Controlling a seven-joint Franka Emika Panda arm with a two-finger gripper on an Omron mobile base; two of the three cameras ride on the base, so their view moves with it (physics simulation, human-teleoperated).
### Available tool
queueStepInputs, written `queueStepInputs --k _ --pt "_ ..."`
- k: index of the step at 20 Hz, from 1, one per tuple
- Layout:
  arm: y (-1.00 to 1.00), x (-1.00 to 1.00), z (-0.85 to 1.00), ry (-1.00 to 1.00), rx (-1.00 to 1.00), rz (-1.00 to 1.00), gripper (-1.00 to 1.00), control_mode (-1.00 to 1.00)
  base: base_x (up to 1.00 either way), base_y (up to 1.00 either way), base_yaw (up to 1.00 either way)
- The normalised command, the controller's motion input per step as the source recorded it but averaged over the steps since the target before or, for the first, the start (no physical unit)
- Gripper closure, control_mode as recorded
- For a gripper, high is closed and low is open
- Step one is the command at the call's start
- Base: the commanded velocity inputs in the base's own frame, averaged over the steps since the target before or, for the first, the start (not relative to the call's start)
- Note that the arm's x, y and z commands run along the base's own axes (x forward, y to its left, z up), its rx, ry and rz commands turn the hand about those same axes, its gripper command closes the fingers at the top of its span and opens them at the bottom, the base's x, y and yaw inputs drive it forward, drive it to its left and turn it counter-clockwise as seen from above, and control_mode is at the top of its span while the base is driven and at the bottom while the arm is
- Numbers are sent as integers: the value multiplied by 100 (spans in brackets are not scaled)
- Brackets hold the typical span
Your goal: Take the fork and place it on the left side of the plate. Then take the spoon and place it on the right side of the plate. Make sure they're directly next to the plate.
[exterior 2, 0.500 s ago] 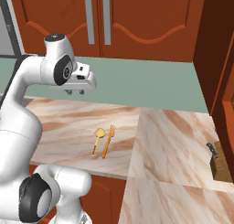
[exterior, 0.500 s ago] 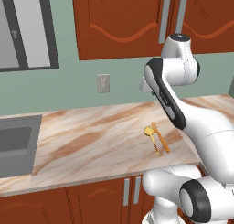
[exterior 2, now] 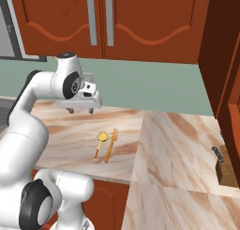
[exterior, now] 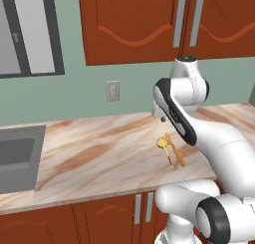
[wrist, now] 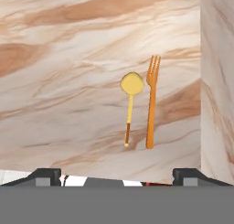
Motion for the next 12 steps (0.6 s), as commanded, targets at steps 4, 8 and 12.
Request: queueStepInputs --k 4,8,12 --pt "-50 0 -74 12 2 0 -100 -100 0 0 0" --pt "-36 1 -60 14 0 -1 -100 -100 0 0 0" --pt "-31 11 -61 14 0 -5 -100 -100 0 0 0"
